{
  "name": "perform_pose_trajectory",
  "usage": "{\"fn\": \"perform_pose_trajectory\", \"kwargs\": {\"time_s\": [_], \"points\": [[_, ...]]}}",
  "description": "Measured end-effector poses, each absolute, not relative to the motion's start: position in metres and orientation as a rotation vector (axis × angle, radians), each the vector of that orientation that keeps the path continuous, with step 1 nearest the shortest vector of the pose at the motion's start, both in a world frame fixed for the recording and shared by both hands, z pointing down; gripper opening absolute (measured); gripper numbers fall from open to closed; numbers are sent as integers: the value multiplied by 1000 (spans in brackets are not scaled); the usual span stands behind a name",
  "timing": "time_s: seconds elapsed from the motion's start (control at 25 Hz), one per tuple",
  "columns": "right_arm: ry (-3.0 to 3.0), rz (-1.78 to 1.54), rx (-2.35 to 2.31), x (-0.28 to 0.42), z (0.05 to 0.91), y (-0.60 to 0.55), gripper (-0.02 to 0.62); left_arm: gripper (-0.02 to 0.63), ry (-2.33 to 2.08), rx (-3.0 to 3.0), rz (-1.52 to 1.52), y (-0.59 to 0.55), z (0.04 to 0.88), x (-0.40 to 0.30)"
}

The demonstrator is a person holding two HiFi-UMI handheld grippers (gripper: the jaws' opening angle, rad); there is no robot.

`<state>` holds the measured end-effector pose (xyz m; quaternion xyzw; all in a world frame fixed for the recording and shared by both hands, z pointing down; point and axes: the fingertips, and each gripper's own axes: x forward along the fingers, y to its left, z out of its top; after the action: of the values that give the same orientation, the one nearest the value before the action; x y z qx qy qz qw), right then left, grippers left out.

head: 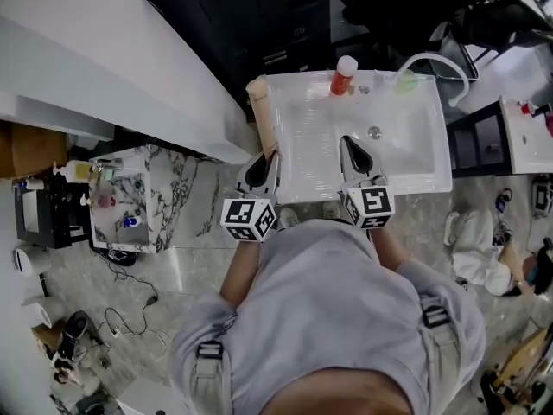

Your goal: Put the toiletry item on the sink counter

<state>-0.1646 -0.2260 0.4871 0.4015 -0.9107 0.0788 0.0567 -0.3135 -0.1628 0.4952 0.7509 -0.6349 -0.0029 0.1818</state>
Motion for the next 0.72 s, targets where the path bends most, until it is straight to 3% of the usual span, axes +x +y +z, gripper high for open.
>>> {"fn": "perform_pose_trajectory", "kwargs": {"time_s": [0.72], "points": [[-2707, 197, 1339, -146, 478, -244, 5, 51, -1643, 2121, 80, -200, 534, -298]]}}
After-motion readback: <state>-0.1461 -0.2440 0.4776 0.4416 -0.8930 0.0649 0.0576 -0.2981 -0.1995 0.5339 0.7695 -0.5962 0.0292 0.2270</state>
